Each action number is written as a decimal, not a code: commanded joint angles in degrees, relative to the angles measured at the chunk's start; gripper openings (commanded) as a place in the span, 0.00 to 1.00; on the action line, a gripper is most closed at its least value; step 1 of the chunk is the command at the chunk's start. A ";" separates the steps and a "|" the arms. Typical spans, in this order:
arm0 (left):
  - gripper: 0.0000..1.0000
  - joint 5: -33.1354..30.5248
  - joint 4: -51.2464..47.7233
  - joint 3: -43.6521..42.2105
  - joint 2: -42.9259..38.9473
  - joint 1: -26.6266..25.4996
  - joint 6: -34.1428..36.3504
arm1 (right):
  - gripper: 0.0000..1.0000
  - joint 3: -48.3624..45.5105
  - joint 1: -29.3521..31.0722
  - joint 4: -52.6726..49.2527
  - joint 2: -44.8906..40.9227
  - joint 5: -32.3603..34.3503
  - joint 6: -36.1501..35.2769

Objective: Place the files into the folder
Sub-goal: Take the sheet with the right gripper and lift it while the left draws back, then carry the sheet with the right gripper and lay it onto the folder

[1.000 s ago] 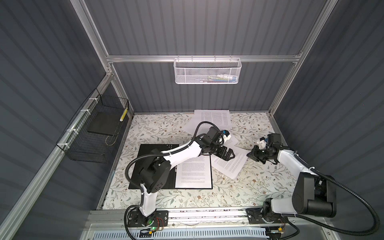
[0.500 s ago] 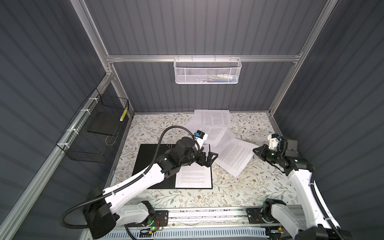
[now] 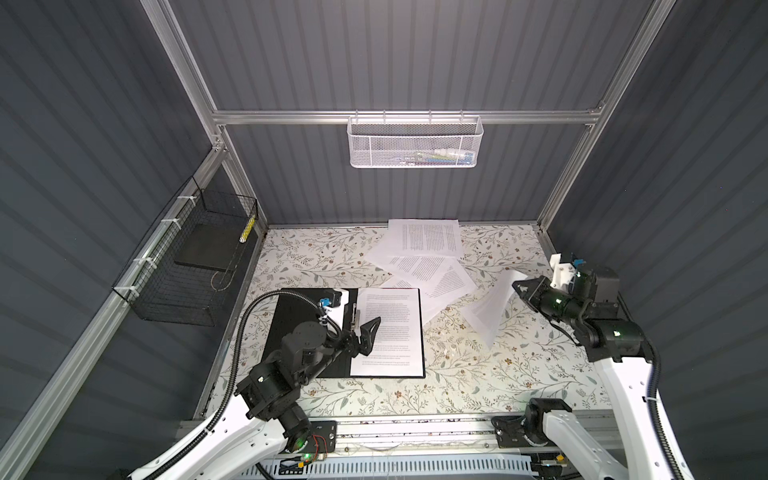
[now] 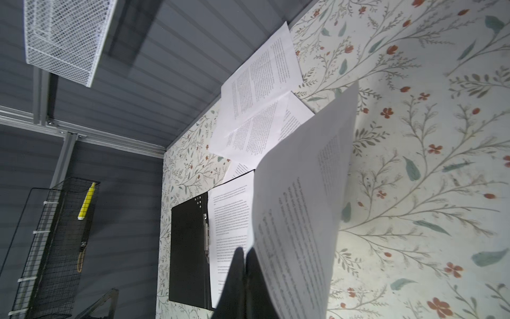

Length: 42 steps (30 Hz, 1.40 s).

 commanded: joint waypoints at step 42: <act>1.00 -1.52 -11.20 3.96 1.90 2.44 8.01 | 0.00 -16.45 29.98 40.89 24.97 32.02 23.17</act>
